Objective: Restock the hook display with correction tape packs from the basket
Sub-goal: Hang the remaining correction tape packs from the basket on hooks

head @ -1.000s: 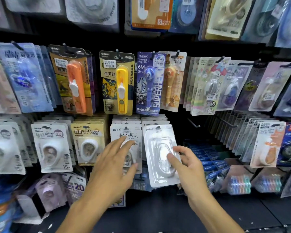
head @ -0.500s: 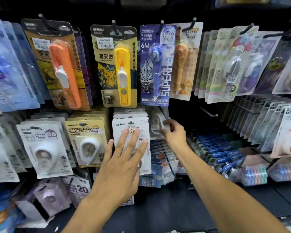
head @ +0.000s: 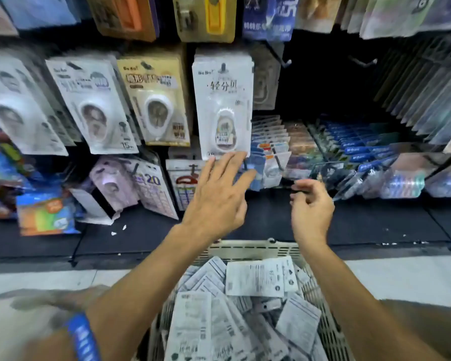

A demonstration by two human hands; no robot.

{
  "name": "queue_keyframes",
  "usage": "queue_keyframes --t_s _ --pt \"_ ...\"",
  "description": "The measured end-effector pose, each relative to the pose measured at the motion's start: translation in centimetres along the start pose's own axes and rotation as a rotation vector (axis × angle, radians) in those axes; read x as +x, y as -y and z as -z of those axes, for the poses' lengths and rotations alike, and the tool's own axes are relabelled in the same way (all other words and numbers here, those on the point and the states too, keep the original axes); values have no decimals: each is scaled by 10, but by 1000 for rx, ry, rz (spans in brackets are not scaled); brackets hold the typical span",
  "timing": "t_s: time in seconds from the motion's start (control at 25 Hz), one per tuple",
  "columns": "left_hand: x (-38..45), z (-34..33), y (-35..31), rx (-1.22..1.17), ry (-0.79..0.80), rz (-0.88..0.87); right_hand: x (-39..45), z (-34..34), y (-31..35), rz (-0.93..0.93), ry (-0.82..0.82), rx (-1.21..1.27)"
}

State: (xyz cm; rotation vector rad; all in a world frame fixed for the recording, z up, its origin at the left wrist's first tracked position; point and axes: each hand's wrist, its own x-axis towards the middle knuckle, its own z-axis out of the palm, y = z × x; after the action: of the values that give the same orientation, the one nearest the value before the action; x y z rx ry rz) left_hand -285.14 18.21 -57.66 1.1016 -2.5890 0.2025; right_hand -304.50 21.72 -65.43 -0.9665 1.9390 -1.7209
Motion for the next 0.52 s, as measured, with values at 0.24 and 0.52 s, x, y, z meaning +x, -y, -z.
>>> queue_keyframes --t_s 0.24,0.52 --pt "-111 -89 -3 -188 1058 182 -83 59 -90 -74 857 -914" --pt "-156 -130 27 -161 1225 426 -130 60 -152 541 1365 -1177"
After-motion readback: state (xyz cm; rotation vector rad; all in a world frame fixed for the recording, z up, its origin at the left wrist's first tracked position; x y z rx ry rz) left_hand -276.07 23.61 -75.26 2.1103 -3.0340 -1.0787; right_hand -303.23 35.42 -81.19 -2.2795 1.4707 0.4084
